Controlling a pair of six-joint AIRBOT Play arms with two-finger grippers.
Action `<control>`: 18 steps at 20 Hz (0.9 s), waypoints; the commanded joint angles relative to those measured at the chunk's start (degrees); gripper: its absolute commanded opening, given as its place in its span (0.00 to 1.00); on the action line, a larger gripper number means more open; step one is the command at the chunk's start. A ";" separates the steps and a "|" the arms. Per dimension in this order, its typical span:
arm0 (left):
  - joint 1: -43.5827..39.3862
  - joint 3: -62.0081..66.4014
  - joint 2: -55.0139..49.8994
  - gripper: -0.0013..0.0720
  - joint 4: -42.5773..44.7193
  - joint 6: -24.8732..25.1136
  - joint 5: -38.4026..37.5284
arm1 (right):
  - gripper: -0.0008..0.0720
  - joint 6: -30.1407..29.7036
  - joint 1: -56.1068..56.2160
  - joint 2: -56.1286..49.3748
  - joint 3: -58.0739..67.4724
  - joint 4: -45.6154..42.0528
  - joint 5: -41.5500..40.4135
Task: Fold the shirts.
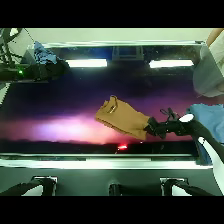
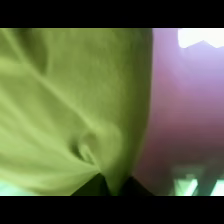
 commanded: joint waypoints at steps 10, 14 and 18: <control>0.02 -0.02 0.04 0.05 0.00 0.02 0.00 | 0.07 7.67 -23.32 4.35 43.56 -20.76 23.15; 0.02 -0.02 0.04 0.05 0.00 0.02 -0.04 | 0.07 9.35 -32.50 4.37 47.56 -20.65 18.88; 0.02 -0.02 0.04 0.05 0.00 0.07 0.02 | 0.07 13.25 -37.48 4.37 47.65 -19.39 10.88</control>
